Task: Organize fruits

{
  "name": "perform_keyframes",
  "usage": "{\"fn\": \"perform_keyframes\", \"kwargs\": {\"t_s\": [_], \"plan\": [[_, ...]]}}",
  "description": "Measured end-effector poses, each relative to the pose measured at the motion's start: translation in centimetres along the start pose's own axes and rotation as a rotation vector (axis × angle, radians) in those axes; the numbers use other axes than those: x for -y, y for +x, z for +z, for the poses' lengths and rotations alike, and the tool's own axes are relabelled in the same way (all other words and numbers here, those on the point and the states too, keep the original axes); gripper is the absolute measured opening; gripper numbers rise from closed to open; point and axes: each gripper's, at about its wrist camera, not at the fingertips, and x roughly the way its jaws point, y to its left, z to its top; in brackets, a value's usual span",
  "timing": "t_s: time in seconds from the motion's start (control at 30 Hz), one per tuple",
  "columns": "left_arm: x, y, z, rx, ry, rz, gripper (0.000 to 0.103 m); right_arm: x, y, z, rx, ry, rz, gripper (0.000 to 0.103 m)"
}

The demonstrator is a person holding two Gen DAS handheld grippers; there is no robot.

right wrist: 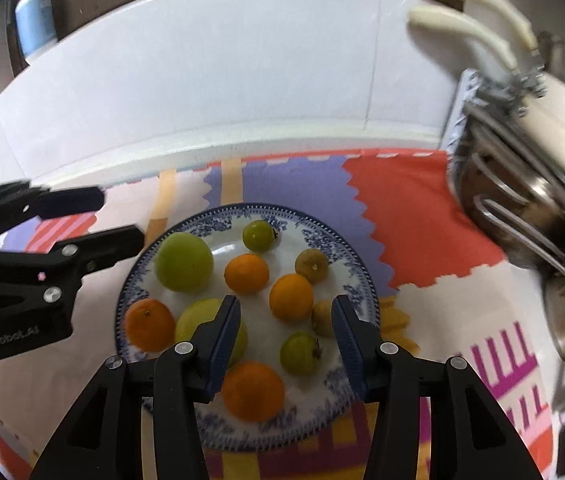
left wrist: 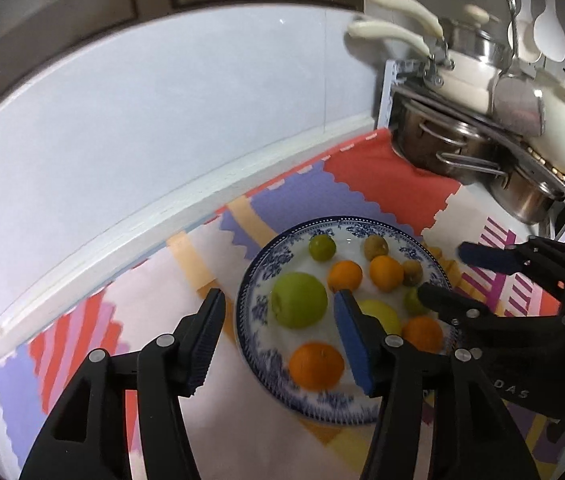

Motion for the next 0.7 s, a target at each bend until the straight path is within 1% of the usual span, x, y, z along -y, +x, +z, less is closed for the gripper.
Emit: {"fn": "perform_keyframes", "kwargs": {"t_s": [0.03,0.07,0.17,0.3,0.33,0.4,0.43,0.53,0.6,0.7], "plan": [[0.0,-1.0,-0.4,0.013,-0.004,0.013,0.056,-0.2,-0.8,-0.2,0.015,0.008,-0.009,0.057],[0.1,-1.6,-0.8,0.024,-0.005,0.019,0.056,-0.4,-1.5,-0.5,0.029,0.011,-0.018,0.058],[0.3,-4.3,-2.1,0.056,-0.006,0.032,0.058,-1.2,-3.9,-1.6,0.063,0.022,-0.041,0.061],[0.5,-7.1,-3.6,0.079,-0.003,0.055,0.064,-2.3,-7.0,-3.2,0.097,0.052,-0.054,0.067],[0.6,-7.8,-4.1,0.088,0.002,0.055,0.064,-2.5,-7.6,-3.6,0.104,0.058,-0.059,0.069],[0.6,-8.8,-4.9,0.095,0.005,0.054,0.069,-3.1,-9.0,-4.4,0.120,0.072,-0.074,0.070],[0.5,-9.3,-5.3,0.099,0.007,0.057,0.070,-3.2,-9.5,-4.7,0.123,0.076,-0.081,0.071],[0.5,-10.6,-6.5,0.115,0.014,0.060,0.071,-4.1,-11.2,-5.8,0.139,0.098,-0.124,0.076],[0.5,-11.6,-7.3,0.133,0.012,0.062,0.076,-4.6,-12.6,-6.6,0.157,0.123,-0.158,0.077],[0.6,-13.0,-8.4,0.169,0.012,0.048,0.079,-4.9,-14.2,-7.6,0.181,0.144,-0.194,0.081]]}}
